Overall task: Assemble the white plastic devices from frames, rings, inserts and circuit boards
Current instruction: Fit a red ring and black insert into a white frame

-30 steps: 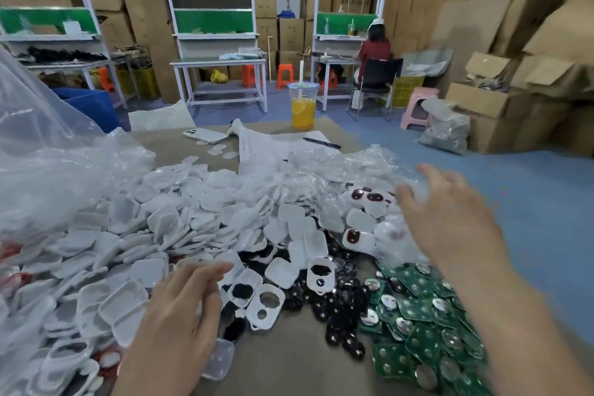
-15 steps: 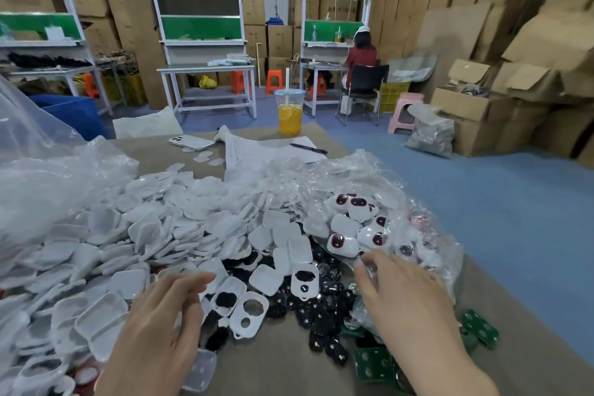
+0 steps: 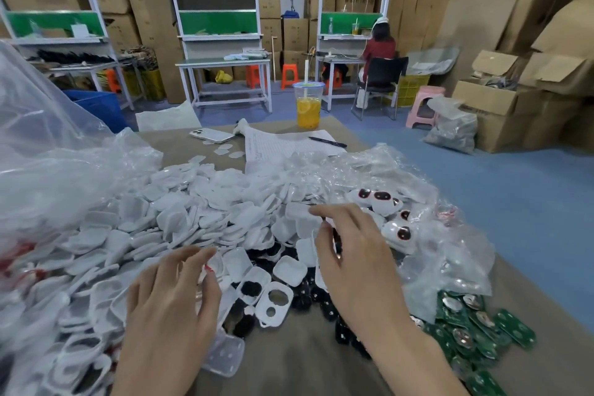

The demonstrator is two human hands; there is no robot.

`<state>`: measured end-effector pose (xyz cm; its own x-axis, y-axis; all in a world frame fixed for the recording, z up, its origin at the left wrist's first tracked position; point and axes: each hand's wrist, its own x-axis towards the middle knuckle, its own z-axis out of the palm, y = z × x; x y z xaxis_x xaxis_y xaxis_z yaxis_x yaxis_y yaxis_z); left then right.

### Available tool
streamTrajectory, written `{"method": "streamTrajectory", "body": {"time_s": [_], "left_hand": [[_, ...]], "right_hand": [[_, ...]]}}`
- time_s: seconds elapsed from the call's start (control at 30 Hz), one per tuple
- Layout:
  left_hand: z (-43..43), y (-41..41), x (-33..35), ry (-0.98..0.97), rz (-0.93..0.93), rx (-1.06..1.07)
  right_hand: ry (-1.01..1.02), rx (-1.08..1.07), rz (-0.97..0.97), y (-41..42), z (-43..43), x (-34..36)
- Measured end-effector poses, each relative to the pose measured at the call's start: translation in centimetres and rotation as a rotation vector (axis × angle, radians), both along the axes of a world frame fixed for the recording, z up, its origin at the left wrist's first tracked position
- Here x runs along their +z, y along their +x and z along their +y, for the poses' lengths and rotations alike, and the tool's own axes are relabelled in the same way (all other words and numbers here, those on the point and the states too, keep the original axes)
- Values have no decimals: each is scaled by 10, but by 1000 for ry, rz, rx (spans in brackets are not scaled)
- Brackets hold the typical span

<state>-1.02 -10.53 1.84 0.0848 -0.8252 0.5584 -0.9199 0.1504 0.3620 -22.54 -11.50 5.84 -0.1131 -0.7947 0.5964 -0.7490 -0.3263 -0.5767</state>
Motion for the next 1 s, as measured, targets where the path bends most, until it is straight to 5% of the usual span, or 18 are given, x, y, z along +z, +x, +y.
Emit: {"method": "streamTrajectory", "body": {"time_s": [0.2,0.37,0.6,0.77,0.87,1.0], "left_hand": [[-7,12,3,376,-203,37],[-4,12,0,332,-113,-55],[-7,20,-2,79,-53,-19],[1,12,12,-37,319,-167],[9,-4,25,113,673,-309],[11,-15,27,300,1157,-485]], "right_hand": [[284,140,276,17,-10,-35],[421,178,379,14,-9,-44],[355,145,354,14,-11,-46],[316,117,375,15,-10,-46],[237,211,133,17,-7,-38],[463,615,-721,23,-2,-18]]}}
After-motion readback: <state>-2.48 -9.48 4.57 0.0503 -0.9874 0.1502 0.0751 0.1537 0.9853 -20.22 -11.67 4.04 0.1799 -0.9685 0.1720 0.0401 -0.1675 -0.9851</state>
